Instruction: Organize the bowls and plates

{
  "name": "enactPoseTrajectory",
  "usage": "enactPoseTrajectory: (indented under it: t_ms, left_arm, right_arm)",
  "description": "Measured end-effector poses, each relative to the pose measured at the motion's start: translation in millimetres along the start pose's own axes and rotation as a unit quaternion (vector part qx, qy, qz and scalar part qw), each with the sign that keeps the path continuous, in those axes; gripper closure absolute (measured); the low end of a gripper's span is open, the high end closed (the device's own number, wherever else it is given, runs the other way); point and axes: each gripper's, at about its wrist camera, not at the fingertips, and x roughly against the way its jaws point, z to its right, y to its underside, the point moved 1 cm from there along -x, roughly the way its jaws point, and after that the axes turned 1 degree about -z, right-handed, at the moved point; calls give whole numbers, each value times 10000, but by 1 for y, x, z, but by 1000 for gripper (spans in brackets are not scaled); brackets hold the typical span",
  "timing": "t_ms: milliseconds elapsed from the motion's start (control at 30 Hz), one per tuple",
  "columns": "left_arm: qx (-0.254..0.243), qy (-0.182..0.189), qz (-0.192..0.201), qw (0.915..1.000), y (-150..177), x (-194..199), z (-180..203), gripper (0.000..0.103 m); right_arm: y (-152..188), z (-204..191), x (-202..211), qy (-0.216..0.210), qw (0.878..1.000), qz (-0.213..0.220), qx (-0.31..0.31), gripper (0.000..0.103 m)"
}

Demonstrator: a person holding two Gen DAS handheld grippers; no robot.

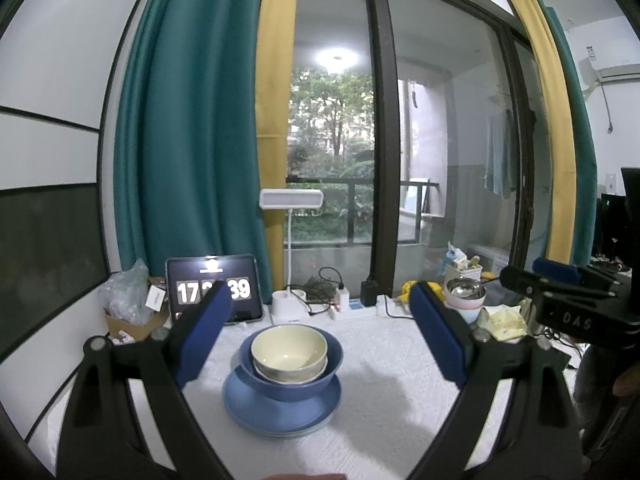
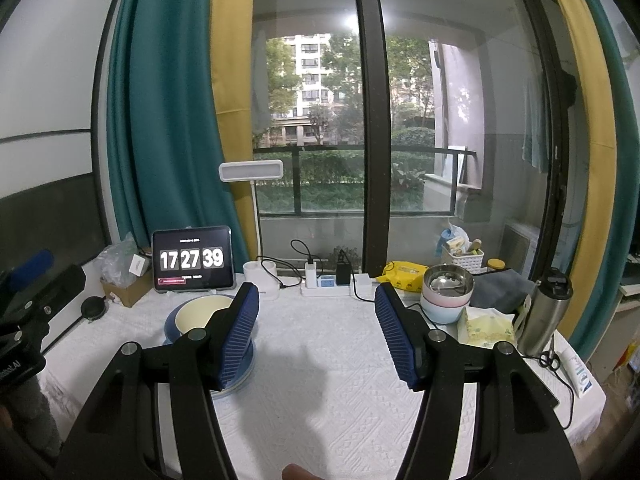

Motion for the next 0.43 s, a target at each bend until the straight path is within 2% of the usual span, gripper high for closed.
enactPoseTrajectory:
  t_ms: [433]
  left_arm:
    - [-43, 42, -32, 10000, -2, -2, -2, 12]
  right_arm:
    - [2, 0, -2, -8, 10000, -30, -14, 39]
